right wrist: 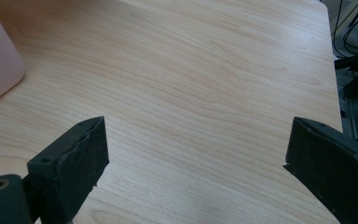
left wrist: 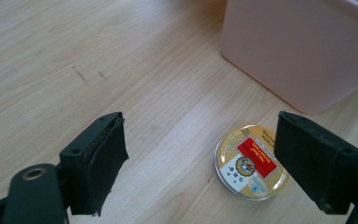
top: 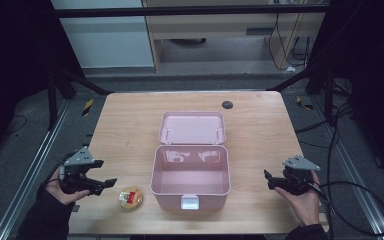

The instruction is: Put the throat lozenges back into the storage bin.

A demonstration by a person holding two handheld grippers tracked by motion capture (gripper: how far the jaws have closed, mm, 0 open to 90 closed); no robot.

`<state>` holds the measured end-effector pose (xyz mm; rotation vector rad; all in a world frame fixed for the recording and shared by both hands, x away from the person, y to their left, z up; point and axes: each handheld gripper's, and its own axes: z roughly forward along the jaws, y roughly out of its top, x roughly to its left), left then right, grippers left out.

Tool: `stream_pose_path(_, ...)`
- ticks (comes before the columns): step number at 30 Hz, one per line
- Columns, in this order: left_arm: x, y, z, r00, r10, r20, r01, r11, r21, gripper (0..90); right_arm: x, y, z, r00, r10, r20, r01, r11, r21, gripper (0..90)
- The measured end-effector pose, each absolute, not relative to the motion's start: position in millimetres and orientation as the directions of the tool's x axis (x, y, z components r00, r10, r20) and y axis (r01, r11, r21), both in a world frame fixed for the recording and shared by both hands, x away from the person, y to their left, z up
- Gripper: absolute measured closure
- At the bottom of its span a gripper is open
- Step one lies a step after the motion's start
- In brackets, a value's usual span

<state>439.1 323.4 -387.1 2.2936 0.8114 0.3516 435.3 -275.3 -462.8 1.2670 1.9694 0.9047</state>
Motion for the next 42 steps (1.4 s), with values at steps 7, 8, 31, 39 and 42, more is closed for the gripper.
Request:
stream_pose_path(7, 438.4, 307.9, -381.8, 0.851, 0.52, 0.072, 0.385, -0.712, 0.588, 15.8, 434.5, -274.4, -464.3, -0.354, 0.924, -0.147, 0.51, 0.323, 0.798, 5.5)
stream_pose_path(8, 438.4, 307.9, -381.8, 0.851, 0.52, 0.072, 0.385, -0.712, 0.588, 15.7, 434.5, -274.4, -464.3, -0.354, 0.924, -0.147, 0.51, 0.323, 0.798, 5.5)
stream_pose_path(31, 443.9, 271.9, -403.9, 0.968, 0.223, 0.112, 0.169, -0.917, 0.362, 12.0, 433.1, -281.7, -472.9, -0.356, 0.923, -0.145, 0.543, 0.331, 0.772, 4.7)
stream_pose_path(39, 444.6, 266.5, -416.3, 0.98, 0.186, 0.076, 0.154, -0.937, 0.314, 9.8, 433.5, -280.5, -475.3, -0.367, 0.917, -0.157, 0.548, 0.35, 0.76, 4.4)
stream_pose_path(42, 446.2, 264.2, -423.6, 0.982, 0.173, 0.077, 0.143, -0.942, 0.304, 8.7, 434.0, -279.7, -476.2, -0.372, 0.914, -0.161, 0.554, 0.358, 0.752, 4.2)
